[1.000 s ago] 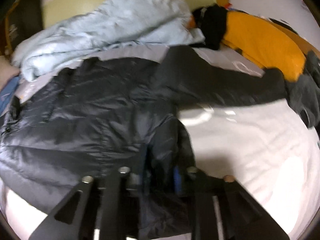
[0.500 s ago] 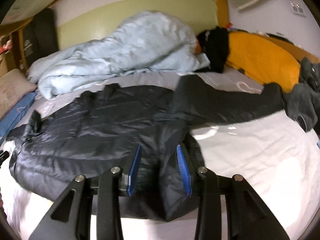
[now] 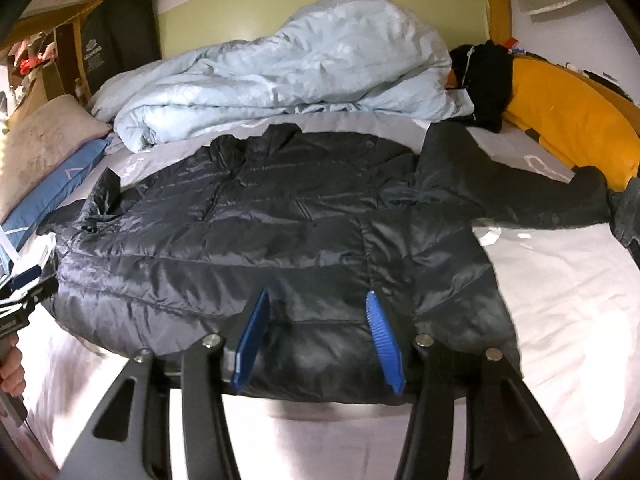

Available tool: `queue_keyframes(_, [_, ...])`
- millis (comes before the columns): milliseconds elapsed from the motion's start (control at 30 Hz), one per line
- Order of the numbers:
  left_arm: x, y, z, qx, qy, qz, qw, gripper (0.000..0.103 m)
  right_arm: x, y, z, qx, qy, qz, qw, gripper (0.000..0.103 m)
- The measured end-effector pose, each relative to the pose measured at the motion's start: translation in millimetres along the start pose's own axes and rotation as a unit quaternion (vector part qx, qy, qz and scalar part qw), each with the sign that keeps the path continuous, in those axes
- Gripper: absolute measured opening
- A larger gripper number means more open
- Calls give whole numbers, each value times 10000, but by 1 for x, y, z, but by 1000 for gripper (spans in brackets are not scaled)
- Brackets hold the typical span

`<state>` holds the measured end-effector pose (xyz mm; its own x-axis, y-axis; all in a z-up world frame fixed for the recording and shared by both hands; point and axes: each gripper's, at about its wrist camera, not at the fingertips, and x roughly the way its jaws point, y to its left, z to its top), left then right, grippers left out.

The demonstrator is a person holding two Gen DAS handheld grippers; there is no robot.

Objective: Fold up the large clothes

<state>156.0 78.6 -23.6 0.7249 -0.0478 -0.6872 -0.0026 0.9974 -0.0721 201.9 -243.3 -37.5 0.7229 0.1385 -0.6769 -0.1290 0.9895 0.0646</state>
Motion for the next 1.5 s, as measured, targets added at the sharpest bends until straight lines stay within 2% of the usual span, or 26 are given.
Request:
queue_keyframes(133, [15, -2, -9, -25, 259, 157, 9995, 88, 25, -3, -7, -24, 405, -82, 9991, 57])
queue_keyframes(300, [28, -6, -15, 138, 485, 434, 9978, 92, 32, -3, -12, -147, 497, -228, 9984, 64])
queue_keyframes(400, [25, -6, -16, 150, 420, 452, 9980, 92, 27, -2, -12, -150, 451, -255, 9985, 65])
queue_keyframes(500, [13, -6, -13, 198, 170, 371, 9990, 91, 17, -4, -9, -99, 342, -240, 9991, 65])
queue_keyframes(667, [-27, -17, -5, 347, -599, 257, 9973, 92, -4, -13, 2, 154, 66, -120, 9998, 65])
queue_keyframes(767, [-49, -23, 2, 303, -988, 371, 9940, 95, -13, -15, 6, 239, -65, -93, 9996, 65])
queue_keyframes(900, [-74, -27, 5, 241, -1527, 299, 9875, 103, -27, -13, 6, 229, -268, -76, 9993, 65])
queue_keyframes(967, [-77, -29, 4, 258, -1722, 405, 9839, 103, -32, -12, 5, 214, -419, -113, 9988, 72])
queue_keyframes(1033, [-73, -34, 4, 300, -1661, 515, 9843, 103, -40, -11, 5, 220, -743, -237, 9967, 89])
queue_keyframes(1067, [-69, -36, 4, 311, -1596, 506, 9854, 103, -42, -9, 5, 224, -869, -300, 9955, 93])
queue_keyframes(1100, [-67, -38, 1, 316, -1585, 477, 9857, 103, -43, -8, 4, 239, -995, -353, 9941, 103])
queue_keyframes(1200, [-60, -49, -7, 488, -1756, 658, 9811, 103, -43, -4, 0, 139, -1371, -667, 9882, 103])
queue_keyframes(1300, [-57, -55, -15, 690, -1834, 536, 9791, 103, -36, 2, 0, -248, -1278, -787, 9884, 103])
queue_keyframes(1400, [-61, -47, -16, 360, -1797, 384, 9823, 103, -30, 0, 0, -317, -1029, -546, 9927, 103])
queue_keyframes(1500, [-63, -42, -13, 258, -1823, 604, 9810, 103, -29, -11, 1, 0, -787, -154, 9968, 103])
